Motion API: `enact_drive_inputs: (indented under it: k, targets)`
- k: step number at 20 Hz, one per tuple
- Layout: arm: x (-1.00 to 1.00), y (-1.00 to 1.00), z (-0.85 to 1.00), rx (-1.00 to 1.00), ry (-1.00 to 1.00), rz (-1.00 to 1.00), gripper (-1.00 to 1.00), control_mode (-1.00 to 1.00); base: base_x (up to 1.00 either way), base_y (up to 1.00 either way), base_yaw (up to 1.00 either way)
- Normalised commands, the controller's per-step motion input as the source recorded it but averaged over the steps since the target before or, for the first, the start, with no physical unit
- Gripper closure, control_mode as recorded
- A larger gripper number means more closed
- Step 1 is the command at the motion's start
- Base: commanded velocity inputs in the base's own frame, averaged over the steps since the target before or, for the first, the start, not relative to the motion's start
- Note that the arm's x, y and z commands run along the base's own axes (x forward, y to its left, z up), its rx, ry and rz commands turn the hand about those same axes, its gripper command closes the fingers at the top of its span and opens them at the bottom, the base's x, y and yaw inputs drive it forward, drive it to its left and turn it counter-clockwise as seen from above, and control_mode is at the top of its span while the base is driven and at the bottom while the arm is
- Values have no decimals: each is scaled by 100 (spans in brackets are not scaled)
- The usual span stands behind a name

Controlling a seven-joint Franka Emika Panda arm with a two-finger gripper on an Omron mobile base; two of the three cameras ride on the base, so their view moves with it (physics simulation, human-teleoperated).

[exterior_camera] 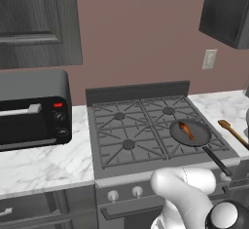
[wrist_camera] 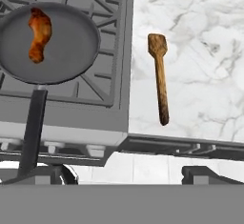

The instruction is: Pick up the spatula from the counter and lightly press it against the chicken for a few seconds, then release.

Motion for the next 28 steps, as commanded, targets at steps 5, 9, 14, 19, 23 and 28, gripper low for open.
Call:
enact_drive_inputs:
  k: [5,9,14,19,23,28]
  targets:
    - [16,-12,-10,0,0,1,-100,-100,0,0,0]
    - [15,-10,-18,1,1,1,-100,-100,0,0,0]
    - [12,-10,-18,2,1,2,-100,-100,0,0,0]
    - [7,-6,-14,1,0,1,-100,-100,0,0,0]
    - [7,-6,-6,0,0,0,-100,-100,0,0,0]
    - [5,-10,-2,0,1,0,-100,-100,0,0,0]
